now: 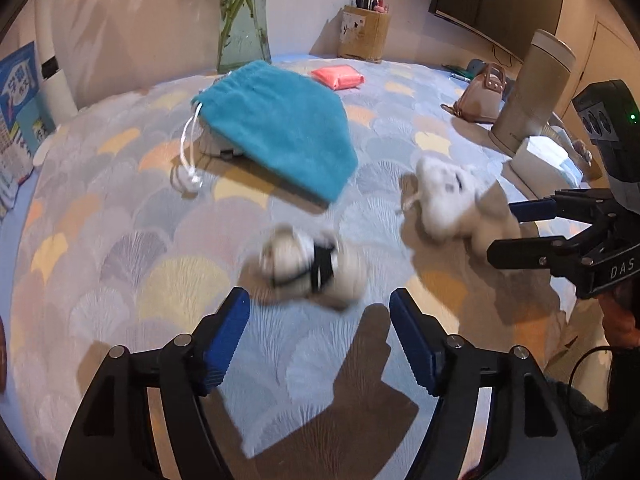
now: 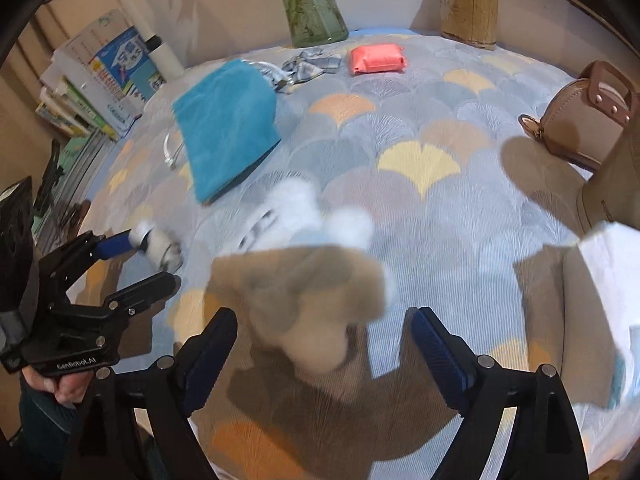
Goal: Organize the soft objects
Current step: 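Grasp the white knit slipper with the left tool while the right tool holds the plush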
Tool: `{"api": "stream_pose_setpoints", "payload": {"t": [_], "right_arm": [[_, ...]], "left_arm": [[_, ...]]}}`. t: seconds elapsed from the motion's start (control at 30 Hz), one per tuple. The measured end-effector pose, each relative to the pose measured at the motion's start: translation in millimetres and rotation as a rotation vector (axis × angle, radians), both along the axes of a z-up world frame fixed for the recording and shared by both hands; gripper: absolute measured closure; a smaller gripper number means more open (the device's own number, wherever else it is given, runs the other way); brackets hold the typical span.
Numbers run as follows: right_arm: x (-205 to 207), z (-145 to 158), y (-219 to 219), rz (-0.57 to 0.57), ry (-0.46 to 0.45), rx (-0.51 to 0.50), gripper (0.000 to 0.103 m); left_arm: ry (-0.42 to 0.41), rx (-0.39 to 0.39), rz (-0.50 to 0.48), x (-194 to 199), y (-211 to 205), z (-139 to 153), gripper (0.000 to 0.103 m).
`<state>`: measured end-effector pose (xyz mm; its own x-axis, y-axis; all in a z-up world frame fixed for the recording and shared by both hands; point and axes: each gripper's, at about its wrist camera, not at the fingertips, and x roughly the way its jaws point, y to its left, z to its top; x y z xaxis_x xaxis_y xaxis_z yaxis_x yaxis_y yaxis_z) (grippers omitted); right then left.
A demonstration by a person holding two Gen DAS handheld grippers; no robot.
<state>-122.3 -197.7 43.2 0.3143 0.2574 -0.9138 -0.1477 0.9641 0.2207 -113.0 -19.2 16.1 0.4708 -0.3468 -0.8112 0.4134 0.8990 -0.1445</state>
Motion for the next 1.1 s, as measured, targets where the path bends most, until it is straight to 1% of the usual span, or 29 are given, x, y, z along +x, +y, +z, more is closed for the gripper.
{"api": "stream_pose_setpoints", "payload": {"t": [0.07,0.17,0.27,0.3,0.37,0.4,0.5,0.53,0.6,0.73,0.8,0.9,1.0,1.07,1.1], "right_arm": [[-5.4,-0.1,-1.2,0.000,-0.006,0.010,0.015],[-9.7,-0.2,-2.1,-0.008,-0.014,0.023,0.015],[-11.9,0.6,-3.0,-0.022,-0.018,0.039,0.015],[-12.0,1.1,-3.5,-0.024,-0.018,0.046,0.015],[-13.8,1.4,-4.1,-0.028,-0.021,0.052,0.015],[-14.6,1.5,-4.1,-0.030,-0.021,0.053,0.015],[-15.5,1.3,-4.9,-0.034,-0.023,0.057,0.015],[-15.1,1.1,-5.2,-0.036,-0.023,0.059,0.015],[-14.8,1.2,-5.6,-0.036,-0.025,0.062,0.015],[-15.3,1.7,-4.7,-0.029,-0.030,0.058,0.015],[-14.8,1.8,-6.3,-0.029,-0.031,0.057,0.015],[-14.0,2.5,-11.2,-0.039,-0.034,0.054,0.015],[-12.6,1.6,-15.3,-0.049,-0.038,0.074,0.015],[-12.6,1.9,-14.8,-0.050,-0.046,0.073,0.015],[-12.7,2.4,-14.2,-0.053,-0.053,0.069,0.015]], "left_arm": [[0.010,-0.019,-0.015,-6.3,2.0,1.6,0.032],[0.036,-0.074,-0.063,-14.5,0.6,3.2,0.032],[0.044,-0.092,-0.089,-16.9,-5.4,3.5,0.032],[0.040,-0.090,-0.085,-15.6,-6.1,3.4,0.032],[0.033,-0.074,-0.035,-5.8,-7.0,2.3,0.032],[0.041,-0.089,-0.017,0.4,-5.9,1.9,0.032],[0.085,-0.237,-0.001,17.5,-1.3,4.8,0.032],[0.105,-0.266,-0.009,24.5,-4.3,3.6,0.032],[0.116,-0.251,-0.030,32.4,-16.2,1.5,0.032],[0.062,-0.133,-0.053,36.8,-38.1,6.9,0.032],[0.054,-0.108,-0.037,34.9,-36.9,7.0,0.032],[0.071,-0.134,0.019,36.4,-19.6,4.7,0.032],[0.076,-0.181,0.092,41.4,-0.5,5.8,0.032],[0.076,-0.199,0.111,45.3,5.5,6.6,0.034],[0.079,-0.190,0.112,46.9,4.9,6.0,0.037]]}}
